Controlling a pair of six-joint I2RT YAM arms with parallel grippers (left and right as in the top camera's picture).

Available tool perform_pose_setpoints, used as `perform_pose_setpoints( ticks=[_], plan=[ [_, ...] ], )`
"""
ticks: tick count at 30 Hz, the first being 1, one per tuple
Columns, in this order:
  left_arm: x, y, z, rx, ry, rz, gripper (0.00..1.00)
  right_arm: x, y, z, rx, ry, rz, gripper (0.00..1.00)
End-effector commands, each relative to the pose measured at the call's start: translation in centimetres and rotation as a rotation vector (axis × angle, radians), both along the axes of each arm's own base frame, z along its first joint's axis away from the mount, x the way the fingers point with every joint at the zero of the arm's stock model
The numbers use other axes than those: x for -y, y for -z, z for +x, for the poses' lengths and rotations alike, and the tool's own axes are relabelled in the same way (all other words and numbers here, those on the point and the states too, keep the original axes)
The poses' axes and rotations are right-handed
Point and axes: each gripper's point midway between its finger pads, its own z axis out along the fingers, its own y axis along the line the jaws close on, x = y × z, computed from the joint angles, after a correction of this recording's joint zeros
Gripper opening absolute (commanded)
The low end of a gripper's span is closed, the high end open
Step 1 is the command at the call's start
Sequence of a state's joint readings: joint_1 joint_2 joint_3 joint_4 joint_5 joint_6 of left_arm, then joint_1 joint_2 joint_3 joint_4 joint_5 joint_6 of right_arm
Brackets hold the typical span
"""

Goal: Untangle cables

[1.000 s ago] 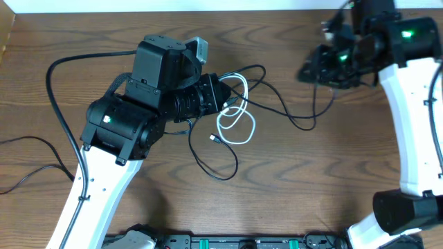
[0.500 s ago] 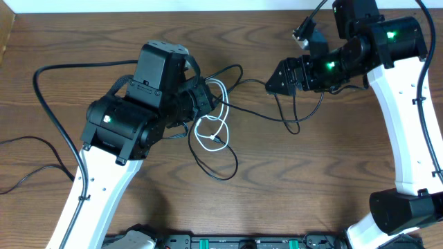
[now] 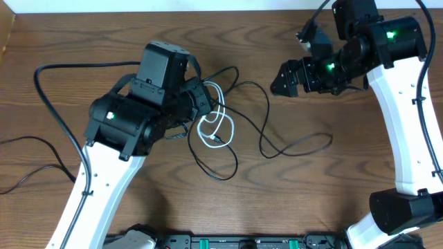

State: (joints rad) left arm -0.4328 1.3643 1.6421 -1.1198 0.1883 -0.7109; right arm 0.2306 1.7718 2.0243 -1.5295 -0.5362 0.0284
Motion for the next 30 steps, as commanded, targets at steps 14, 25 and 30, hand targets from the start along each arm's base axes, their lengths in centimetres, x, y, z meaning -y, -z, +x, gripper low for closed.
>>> perform_pose_setpoints(
  ticks=[14,25,30],
  plan=[
    [3.7,-0.2,-1.9,-0.187,0.012,-0.253,0.08,-8.1,-2.6,-2.6,0.273,-0.446,0.120,0.99],
    [2.6,-1.7,-0.5,-0.249,-0.098,-0.423,0.08,-5.9,0.1,-4.7,0.221,-0.530,-0.087,0.99],
    [3.1,-3.5,-1.0,-0.294,-0.024,-0.569,0.08,-6.2,0.3,-4.3,0.236,-0.536,-0.085,0.99]
  ],
)
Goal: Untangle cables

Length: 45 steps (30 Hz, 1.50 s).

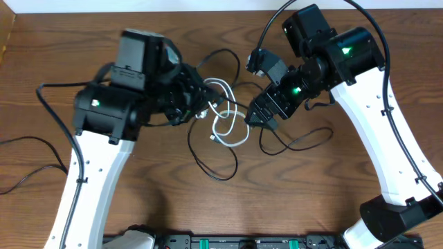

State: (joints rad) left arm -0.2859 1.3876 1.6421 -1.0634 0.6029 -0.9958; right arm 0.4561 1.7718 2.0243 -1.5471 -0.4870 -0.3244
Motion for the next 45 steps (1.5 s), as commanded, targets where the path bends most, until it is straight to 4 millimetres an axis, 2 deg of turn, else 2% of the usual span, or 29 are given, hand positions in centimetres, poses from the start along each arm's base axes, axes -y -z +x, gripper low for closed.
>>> perform_pose_setpoints(
  ticks=[1,4,12,13,16,17,21,23,24,26,30,32,33,34,36,37,40,45],
  plan=[
    [1.5,-2.1,-1.6,-0.049,0.101,-0.187,0.08,-0.1,0.1,0.3,0.042,-0.031,-0.004,0.99],
    [1.8,-2.8,-2.1,-0.061,0.132,-0.239,0.08,-0.2,1.2,0.5,0.034,-0.031,-0.009,0.99],
    [1.5,-3.0,-1.9,-0.063,0.128,-0.256,0.08,-0.3,4.7,1.0,-0.003,-0.028,-0.026,0.99],
    [1.5,-3.0,-1.9,-0.064,0.127,-0.255,0.08,-0.3,5.2,0.9,-0.009,-0.028,-0.029,0.96],
    [1.3,-3.0,-1.8,-0.063,0.122,-0.255,0.08,-0.2,6.0,0.8,-0.027,-0.020,-0.034,0.63],
    [1.3,-3.0,-1.8,-0.062,0.119,-0.253,0.08,-0.2,6.0,0.9,-0.033,-0.003,-0.034,0.44],
    [1.3,-3.0,-1.8,-0.063,0.120,-0.253,0.08,-0.3,6.0,1.0,-0.032,0.006,-0.034,0.40],
    [1.3,-3.0,-1.8,-0.063,0.120,-0.254,0.08,-0.3,6.0,1.0,-0.033,0.006,-0.034,0.34],
    [1.3,-3.0,-1.8,-0.063,0.121,-0.254,0.08,-0.3,6.0,1.0,-0.032,0.006,-0.034,0.29],
    [1.3,-3.0,-1.8,-0.063,0.122,-0.255,0.08,-0.3,6.0,1.0,-0.032,0.006,-0.034,0.01],
    [1.1,-2.8,-1.6,-0.059,0.111,-0.241,0.08,-0.5,5.8,1.6,-0.053,0.080,-0.021,0.01],
    [0.6,-2.2,-1.0,-0.041,0.080,-0.194,0.17,-0.7,5.5,1.8,-0.071,0.134,-0.012,0.01],
    [0.3,-1.9,-0.7,-0.026,0.069,-0.166,0.31,-0.7,5.2,1.9,-0.076,0.155,-0.007,0.01],
    [-0.1,-1.6,-0.4,-0.011,0.055,-0.136,0.37,-0.7,4.9,1.9,-0.078,0.167,-0.003,0.01],
    [-0.9,-1.0,0.3,0.019,0.027,-0.071,0.39,-0.7,4.0,1.9,-0.070,0.181,0.008,0.01],
    [-1.6,-0.5,0.8,0.038,0.005,-0.025,0.42,-0.7,3.3,1.8,-0.062,0.192,0.018,0.01],
    [-4.3,1.3,1.6,0.042,-0.094,0.142,0.43,-0.5,1.0,1.7,-0.033,0.233,0.055,0.01],
    [-9.2,3.8,1.4,-0.008,-0.244,0.400,0.43,0.6,-3.5,1.1,0.048,0.301,0.136,0.02]
  ],
)
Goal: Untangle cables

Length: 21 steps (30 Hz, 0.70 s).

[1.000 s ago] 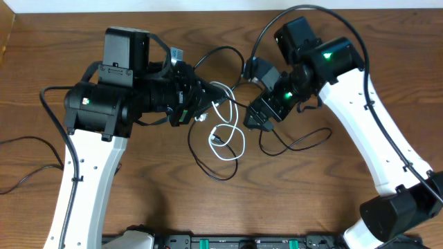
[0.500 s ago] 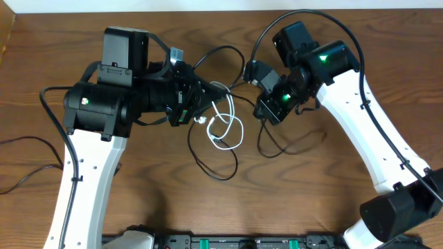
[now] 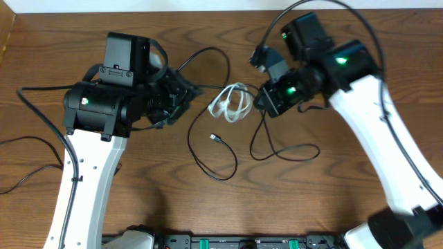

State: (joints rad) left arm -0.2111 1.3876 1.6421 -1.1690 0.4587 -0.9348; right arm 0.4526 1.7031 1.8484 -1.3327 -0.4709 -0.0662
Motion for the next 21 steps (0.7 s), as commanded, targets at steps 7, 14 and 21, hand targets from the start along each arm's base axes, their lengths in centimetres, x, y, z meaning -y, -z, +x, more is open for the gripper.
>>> perform_pose_setpoints(
  ticks=[7,14,21],
  plan=[
    [-6.1,2.3,0.1,-0.014,-0.156,0.325,0.49,2.5,-10.1,-1.4,0.186,0.200,0.189,0.01],
    [-6.1,2.5,-0.3,-0.025,-0.132,0.340,0.73,4.2,-10.1,0.3,0.209,0.371,0.140,0.02],
    [-6.3,2.8,-1.0,-0.041,-0.093,0.366,0.77,7.8,-9.2,2.1,0.138,0.782,0.090,0.01]
  ],
)
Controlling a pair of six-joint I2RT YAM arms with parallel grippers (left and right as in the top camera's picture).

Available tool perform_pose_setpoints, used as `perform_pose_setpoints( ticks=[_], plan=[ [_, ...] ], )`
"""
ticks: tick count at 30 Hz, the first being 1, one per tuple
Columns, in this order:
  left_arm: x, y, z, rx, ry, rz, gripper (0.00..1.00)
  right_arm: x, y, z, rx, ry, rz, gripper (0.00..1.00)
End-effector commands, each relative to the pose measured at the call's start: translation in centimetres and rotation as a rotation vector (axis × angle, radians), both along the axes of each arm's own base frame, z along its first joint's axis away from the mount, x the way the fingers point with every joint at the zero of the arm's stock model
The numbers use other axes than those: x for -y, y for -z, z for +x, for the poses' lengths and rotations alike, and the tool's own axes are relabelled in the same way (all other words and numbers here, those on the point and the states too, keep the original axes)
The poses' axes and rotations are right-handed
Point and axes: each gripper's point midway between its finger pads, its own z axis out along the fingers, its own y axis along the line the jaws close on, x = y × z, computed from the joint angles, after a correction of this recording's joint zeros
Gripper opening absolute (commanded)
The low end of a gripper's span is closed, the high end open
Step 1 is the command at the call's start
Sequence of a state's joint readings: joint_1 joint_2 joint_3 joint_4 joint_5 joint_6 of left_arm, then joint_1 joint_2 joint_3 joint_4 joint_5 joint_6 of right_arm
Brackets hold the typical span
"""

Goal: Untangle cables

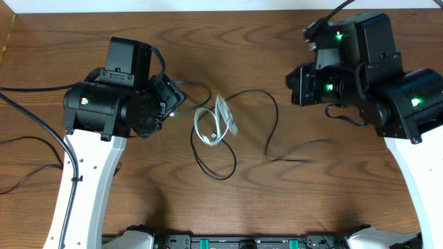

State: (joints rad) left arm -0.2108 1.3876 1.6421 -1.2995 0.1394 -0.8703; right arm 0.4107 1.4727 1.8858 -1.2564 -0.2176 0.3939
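Note:
A white cable (216, 123) lies in a loose, partly blurred loop at the table's middle. A thin black cable (220, 164) loops beneath it, and another stretch of black cable (274, 119) arcs to the right, also blurred. My left gripper (177, 95) sits just left of the white loop, with a black strand running into its tip. My right gripper (293, 84) is well off to the right, apart from both cables. Its fingers are hidden under the arm's dark head.
Thick black arm leads (28, 142) trail across the table's left side. The table's back edge (221, 10) meets a white wall. A black rail (242, 242) runs along the front edge between the arm bases.
My right gripper was at the white loop's right side and now stands far to the right, away from it. The white loop has dropped lower and to the left. The left gripper barely moved.
First my left gripper was at the tangle and the right arm hung back at the upper right. Then both grippers met over the white loop. Later the white loop lay apart from the black one, beside the right gripper. Now the right has withdrawn.

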Motion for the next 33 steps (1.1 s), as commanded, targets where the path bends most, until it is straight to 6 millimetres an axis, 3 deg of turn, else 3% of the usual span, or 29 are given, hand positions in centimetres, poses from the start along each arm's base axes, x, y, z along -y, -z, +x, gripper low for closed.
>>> perform_pose_setpoints(
  ticks=[1,6,13,17,20,26,29,33],
  plan=[
    [-0.8,0.2,0.0,0.002,0.006,0.045,0.79,2.0,-0.3,1.3,-0.030,0.250,0.035,0.02],
    [-1.7,0.4,-0.3,-0.010,-0.016,0.096,0.81,2.1,-0.1,1.1,-0.039,0.253,0.033,0.02],
    [-1.2,0.9,-0.2,-0.031,-0.001,0.087,0.81,2.3,0.5,0.6,-0.041,0.192,-0.024,0.01],
    [-1.2,1.5,0.2,-0.049,-0.001,0.091,0.81,1.8,1.5,0.0,-0.067,0.157,-0.046,0.07],
    [-1.1,2.1,0.5,-0.071,0.000,0.095,0.81,-0.1,2.9,-1.0,-0.097,0.043,-0.053,0.12],
    [-1.0,3.3,1.1,-0.112,0.002,0.104,0.81,-5.9,7.3,-3.3,-0.166,-0.264,-0.051,0.24],
    [-1.0,3.4,1.2,-0.111,0.000,0.104,0.80,-8.1,10.2,-4.0,-0.213,-0.329,-0.072,0.24],
    [-1.4,3.4,1.3,-0.111,-0.014,0.103,0.80,-11.1,13.4,-4.8,-0.249,-0.403,-0.095,0.38]
  ],
)
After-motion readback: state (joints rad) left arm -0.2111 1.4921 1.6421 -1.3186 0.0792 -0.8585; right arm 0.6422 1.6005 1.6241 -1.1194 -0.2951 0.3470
